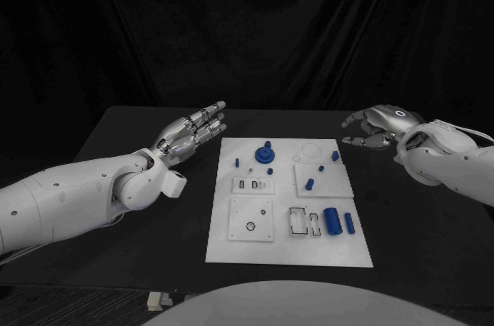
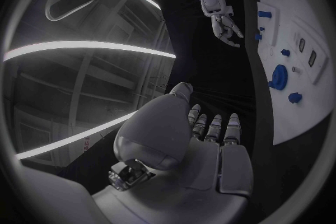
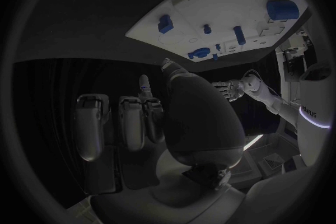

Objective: Assemble the parts on the task board

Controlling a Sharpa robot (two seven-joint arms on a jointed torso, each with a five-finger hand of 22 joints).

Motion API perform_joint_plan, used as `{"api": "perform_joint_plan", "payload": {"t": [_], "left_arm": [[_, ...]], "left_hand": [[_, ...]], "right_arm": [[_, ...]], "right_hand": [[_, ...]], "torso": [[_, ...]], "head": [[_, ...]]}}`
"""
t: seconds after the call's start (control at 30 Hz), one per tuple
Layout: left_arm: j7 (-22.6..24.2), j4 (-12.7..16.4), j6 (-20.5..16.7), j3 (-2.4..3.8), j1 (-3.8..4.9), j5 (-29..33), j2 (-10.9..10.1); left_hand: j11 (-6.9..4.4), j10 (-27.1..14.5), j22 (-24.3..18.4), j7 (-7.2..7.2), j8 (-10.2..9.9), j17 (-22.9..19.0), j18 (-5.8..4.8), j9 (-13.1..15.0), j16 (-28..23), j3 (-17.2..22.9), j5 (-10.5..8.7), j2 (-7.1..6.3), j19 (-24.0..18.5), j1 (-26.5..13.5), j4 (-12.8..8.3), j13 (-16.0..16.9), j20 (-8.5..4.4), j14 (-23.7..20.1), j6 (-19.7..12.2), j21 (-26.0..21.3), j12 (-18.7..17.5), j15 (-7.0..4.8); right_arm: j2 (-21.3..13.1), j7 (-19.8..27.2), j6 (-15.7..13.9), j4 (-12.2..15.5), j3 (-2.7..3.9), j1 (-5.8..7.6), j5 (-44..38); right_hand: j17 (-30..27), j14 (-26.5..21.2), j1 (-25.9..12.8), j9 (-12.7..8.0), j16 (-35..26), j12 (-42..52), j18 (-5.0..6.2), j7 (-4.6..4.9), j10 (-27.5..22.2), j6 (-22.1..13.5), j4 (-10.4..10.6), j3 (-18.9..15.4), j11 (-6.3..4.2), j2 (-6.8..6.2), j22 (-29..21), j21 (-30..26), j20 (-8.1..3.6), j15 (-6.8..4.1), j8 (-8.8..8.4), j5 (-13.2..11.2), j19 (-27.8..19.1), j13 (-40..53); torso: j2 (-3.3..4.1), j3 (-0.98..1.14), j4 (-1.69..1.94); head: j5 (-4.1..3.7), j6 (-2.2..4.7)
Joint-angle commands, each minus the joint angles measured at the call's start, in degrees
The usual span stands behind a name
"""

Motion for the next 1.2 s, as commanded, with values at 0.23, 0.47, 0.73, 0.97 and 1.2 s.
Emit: {"api": "perform_joint_plan", "payload": {"t": [0.23, 0.47, 0.73, 0.97, 1.2], "left_arm": [[0.83, -0.02, 0.58, 0.06, -0.16, 0.1, 0.18], [0.84, 0.0, 0.55, 0.06, -0.19, 0.1, 0.05], [0.75, 0.0, 0.61, 0.06, -0.21, 0.1, -0.01], [0.7, -0.05, 0.71, 0.06, -0.22, 0.1, 0.09], [0.68, -0.03, 0.76, 0.06, -0.24, 0.1, 0.05]], "left_hand": [[0.31, 0.0, -0.09, 0.42, 0.17, -0.09, 0.99, 0.0, -0.21, 0.67, 0.36, 0.38, 0.04, 0.55, -0.19, -0.05, 0.32, -0.02, -0.06, -0.33, -0.2, 0.43], [0.33, 0.0, -0.09, 0.43, 0.17, -0.09, 0.99, 0.0, -0.21, 0.76, 0.35, 0.43, 0.04, 0.58, -0.25, -0.05, 0.34, -0.02, -0.09, -0.33, -0.2, 0.44], [0.34, 0.0, -0.09, 0.44, 0.17, -0.09, 1.0, 0.0, -0.21, 0.87, 0.35, 0.49, 0.04, 0.63, -0.32, -0.05, 0.36, -0.02, -0.09, -0.33, -0.2, 0.46], [0.35, 0.0, -0.09, 0.46, 0.17, -0.09, 1.01, 0.0, -0.21, 0.99, 0.35, 0.54, 0.04, 0.67, -0.39, -0.05, 0.37, -0.02, -0.11, -0.33, -0.2, 0.46], [0.35, 0.0, -0.09, 0.46, 0.17, -0.09, 1.01, 0.0, -0.21, 0.99, 0.35, 0.54, 0.04, 0.67, -0.39, -0.05, 0.37, -0.02, -0.11, -0.33, -0.2, 0.46]], "right_arm": [[0.22, -0.42, 1.63, -0.73, 0.03, -0.85, 0.36], [0.68, -0.17, 3.09, -0.92, 0.03, -1.72, 0.35], [1.11, 0.32, 4.13, -0.9, 0.03, -2.5, 0.35], [1.27, 0.47, 4.97, -0.44, 0.03, -2.84, 0.34], [1.58, 0.19, 5.97, -0.57, 0.03, -3.08, 0.34]], "right_hand": [[15.09, 5.8, -0.77, 0.22, 0.17, 0.2, -0.42, 0.05, 5.97, -1.13, 0.14, -0.28, -0.07, -0.01, 14.43, 0.37, -0.23, -0.17, 0.73, -0.73, 4.95, 15.05], [15.09, 5.8, -0.85, 0.27, 0.17, 0.2, -0.41, 0.06, 5.97, -1.31, 0.13, -0.27, -0.06, -0.01, 14.41, 0.32, -0.22, -0.15, 0.87, -0.97, 4.91, 15.05], [15.09, 5.8, -0.43, 0.44, 0.17, 0.2, -0.39, -0.02, 5.97, -1.54, 0.01, -0.06, -0.07, 0.0, 14.38, 0.25, -0.19, -0.14, 1.29, -1.17, 4.86, 15.05], [15.09, 5.8, -0.2, 0.61, 0.17, 0.2, -0.35, -0.02, 5.97, -1.45, 0.01, 0.04, -0.09, 0.02, 14.33, 0.12, -0.18, -0.14, 1.71, -1.13, 4.77, 15.05], [15.09, 5.8, 0.04, 0.95, 0.17, 0.2, -0.31, 0.09, 5.97, -1.17, 0.04, 0.14, -0.03, 0.05, 14.28, 0.0, -0.16, -0.11, 2.52, -1.1, 4.68, 15.05]], "torso": [[0.02, -0.05, 0.12], [0.04, -0.04, 0.19], [0.06, -0.04, 0.22], [0.15, 0.0, 0.16], [0.16, -0.02, 0.16]], "head": [[-0.18, 0.22], [-0.25, 0.16], [-0.29, -0.02], [-0.32, 0.14], [-0.3, 0.12]]}}
